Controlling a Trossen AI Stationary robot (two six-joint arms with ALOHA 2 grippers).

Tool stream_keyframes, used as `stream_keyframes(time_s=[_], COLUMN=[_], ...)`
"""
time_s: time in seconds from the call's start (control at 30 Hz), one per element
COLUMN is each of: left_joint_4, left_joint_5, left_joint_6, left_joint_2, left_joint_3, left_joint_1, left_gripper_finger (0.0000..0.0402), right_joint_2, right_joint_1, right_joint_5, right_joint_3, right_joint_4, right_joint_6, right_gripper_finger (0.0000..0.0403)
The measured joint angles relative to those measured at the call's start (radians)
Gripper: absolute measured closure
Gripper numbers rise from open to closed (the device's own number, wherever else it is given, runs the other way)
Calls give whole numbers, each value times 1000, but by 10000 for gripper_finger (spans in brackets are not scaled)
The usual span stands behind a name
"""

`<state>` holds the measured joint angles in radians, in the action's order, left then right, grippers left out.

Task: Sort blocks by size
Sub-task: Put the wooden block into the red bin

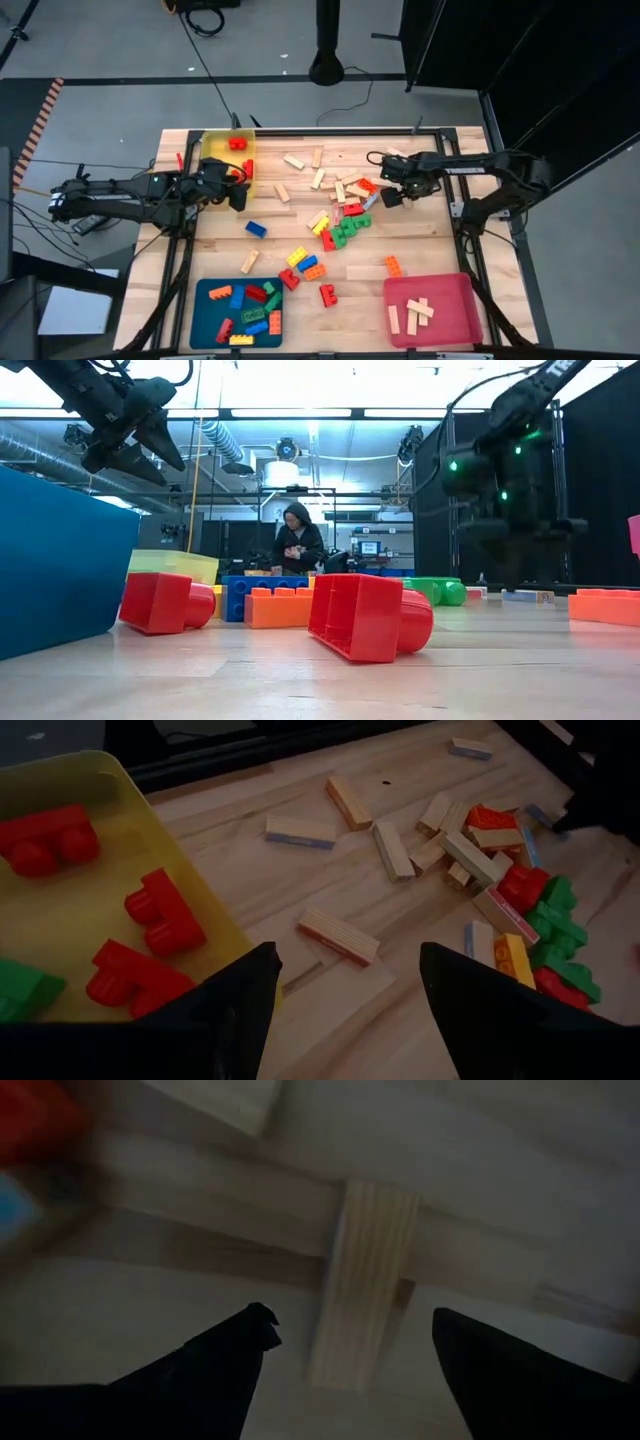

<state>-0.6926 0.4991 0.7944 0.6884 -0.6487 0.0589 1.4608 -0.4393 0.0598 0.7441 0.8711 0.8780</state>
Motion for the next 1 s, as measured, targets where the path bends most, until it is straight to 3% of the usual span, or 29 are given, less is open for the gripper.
stream_keyframes(time_s=[0.2,0.43,1.0], left_joint_4=[0,0,0], left_joint_5=[3,4,31], left_joint_6=[3,29,27], left_joint_2=[0,0,0], left_joint_3=[0,0,0], left_joint_1=[0,0,0], left_gripper_finger=[149,149,149], right_joint_2=[92,152,48], right_joint_1=[-23,-25,-8], right_joint_5=[-62,-80,-93], right_joint_3=[-5,21,41], right_joint_4=[-59,-45,35], right_joint_6=[-60,-74,-108], right_gripper_finger=[147,272,271])
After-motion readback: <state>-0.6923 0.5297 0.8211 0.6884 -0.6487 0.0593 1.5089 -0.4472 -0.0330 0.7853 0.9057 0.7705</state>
